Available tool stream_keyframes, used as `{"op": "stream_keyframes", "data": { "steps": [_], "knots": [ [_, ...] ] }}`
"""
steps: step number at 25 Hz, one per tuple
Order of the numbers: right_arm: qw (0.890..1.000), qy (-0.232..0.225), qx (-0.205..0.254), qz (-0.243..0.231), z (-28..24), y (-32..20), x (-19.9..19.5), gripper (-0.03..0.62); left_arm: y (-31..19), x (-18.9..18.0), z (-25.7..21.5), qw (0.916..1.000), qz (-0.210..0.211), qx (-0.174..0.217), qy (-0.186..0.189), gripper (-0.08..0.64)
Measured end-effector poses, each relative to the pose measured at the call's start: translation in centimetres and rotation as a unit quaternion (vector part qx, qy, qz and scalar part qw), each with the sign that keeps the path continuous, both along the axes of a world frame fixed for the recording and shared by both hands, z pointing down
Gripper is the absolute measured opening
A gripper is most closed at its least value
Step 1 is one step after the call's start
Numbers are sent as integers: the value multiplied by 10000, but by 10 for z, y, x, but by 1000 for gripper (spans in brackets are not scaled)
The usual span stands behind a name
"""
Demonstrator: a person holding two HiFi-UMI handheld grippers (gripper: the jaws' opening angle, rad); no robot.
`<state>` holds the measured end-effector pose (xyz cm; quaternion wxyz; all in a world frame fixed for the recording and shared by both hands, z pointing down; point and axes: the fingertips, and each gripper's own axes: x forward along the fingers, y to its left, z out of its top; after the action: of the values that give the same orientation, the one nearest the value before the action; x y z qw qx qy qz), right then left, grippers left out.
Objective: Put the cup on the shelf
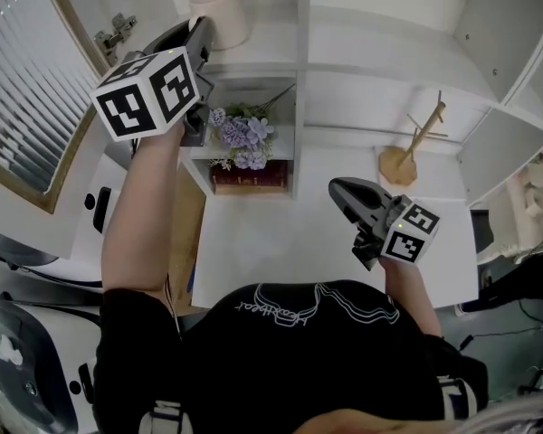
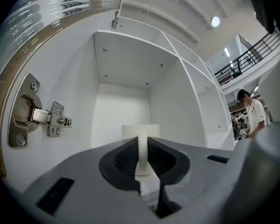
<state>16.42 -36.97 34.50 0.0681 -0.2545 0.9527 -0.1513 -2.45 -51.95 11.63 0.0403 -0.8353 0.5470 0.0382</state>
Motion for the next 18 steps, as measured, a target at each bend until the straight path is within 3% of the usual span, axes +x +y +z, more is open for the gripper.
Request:
{"op": "stream_keyframes", "data": {
  "steps": [12, 18],
  "knots": [
    [10000, 13, -46, 8, 6, 0, -2, 6, 0, 0, -3, 10000, 62, -1, 9, 48],
    [10000, 36, -25, -2, 4, 6, -2, 6, 6, -1, -6, 9997, 45, 184, 127, 123]
  ]
}}
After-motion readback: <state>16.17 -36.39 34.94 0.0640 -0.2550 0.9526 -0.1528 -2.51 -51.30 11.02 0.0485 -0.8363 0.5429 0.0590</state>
